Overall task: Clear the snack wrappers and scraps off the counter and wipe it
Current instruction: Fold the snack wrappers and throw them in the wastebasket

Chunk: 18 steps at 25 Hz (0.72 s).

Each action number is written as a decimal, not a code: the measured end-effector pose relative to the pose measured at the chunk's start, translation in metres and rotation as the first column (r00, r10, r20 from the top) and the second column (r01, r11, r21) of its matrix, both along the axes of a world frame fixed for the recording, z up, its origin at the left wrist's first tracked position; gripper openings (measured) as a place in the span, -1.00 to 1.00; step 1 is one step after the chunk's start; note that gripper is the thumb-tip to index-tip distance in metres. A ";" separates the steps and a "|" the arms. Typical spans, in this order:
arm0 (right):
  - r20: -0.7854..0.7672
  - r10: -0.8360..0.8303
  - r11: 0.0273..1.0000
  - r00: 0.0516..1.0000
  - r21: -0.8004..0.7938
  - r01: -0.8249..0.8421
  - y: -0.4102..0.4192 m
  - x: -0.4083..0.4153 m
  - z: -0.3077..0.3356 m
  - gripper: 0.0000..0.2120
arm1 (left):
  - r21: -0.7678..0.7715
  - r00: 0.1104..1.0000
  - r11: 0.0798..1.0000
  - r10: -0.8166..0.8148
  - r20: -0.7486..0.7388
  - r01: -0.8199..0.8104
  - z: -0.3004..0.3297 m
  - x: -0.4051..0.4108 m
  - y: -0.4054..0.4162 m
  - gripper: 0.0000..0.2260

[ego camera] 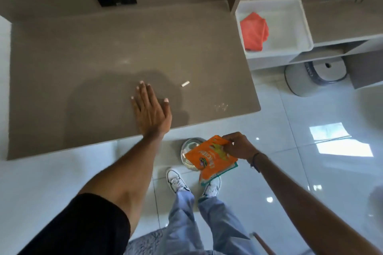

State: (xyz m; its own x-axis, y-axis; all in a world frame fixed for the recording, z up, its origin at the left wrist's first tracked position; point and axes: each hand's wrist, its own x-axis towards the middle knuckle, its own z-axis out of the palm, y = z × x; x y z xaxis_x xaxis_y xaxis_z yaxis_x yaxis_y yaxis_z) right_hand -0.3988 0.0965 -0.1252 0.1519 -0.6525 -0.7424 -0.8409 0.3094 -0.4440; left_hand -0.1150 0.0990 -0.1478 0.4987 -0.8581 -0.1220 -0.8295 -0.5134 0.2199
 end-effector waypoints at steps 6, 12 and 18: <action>-0.148 -0.256 0.960 0.955 0.076 0.269 0.043 0.008 -0.121 -0.72 | -0.027 0.989 0.999 -0.015 0.150 0.019 -0.020 0.002 -0.004 -0.34; -0.123 -0.338 0.935 0.933 0.073 0.348 0.055 0.020 -0.178 -0.68 | -0.072 0.968 0.996 -0.028 0.248 0.048 -0.029 0.003 -0.004 -0.34; 0.146 -0.343 0.896 0.928 -0.245 0.370 0.050 0.023 -0.105 -0.82 | -0.088 0.969 0.995 -0.031 0.246 0.054 -0.024 0.002 -0.004 -0.34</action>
State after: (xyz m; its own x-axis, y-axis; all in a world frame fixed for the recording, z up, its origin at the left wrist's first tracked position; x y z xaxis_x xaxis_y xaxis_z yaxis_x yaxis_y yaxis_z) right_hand -0.3755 0.1460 -0.2302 -0.0657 -0.8456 -0.5298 -0.6452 0.4410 -0.6239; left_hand -0.1132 0.0950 -0.1715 0.4662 -0.8810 0.0805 -0.8846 -0.4632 0.0539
